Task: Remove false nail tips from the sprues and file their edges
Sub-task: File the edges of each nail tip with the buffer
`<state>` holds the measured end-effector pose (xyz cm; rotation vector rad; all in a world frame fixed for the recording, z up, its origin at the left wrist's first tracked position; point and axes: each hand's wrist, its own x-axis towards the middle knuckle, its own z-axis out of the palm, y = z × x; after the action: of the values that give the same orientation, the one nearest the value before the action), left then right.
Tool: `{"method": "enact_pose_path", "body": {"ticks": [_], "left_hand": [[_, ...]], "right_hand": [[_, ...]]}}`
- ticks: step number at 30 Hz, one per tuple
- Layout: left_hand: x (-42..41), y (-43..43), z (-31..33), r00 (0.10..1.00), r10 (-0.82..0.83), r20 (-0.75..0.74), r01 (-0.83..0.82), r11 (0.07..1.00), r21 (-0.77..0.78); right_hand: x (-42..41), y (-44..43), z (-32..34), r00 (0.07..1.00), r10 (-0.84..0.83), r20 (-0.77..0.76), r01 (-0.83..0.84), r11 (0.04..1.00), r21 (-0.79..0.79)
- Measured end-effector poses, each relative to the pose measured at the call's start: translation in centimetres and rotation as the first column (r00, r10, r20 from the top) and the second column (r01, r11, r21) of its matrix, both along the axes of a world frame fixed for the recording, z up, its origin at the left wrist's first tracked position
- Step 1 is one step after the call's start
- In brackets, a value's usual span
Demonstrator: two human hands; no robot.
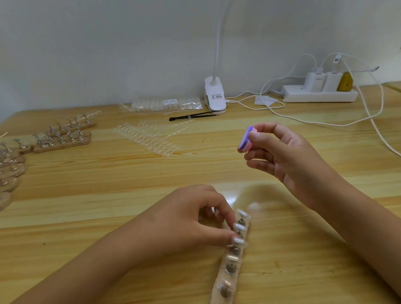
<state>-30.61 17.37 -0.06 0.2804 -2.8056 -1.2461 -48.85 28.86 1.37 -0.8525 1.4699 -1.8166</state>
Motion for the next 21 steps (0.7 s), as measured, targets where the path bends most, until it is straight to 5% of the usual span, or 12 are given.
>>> {"method": "enact_pose_path", "body": {"ticks": [13,21], "left_hand": [[-0.1,0.2,0.5,0.989,0.108,0.105,-0.132,0.956,0.262],[0.2,-1.6,1.5,0.875,0.449,-0.182,-0.254,0.744,0.618]], "right_hand": [[0.0,0.0,-0.1,1.000,0.015,-0.006,-0.015,1.000,0.022],[0.0,0.0,-0.1,0.999,0.050,0.011,-0.050,0.999,0.022]]}}
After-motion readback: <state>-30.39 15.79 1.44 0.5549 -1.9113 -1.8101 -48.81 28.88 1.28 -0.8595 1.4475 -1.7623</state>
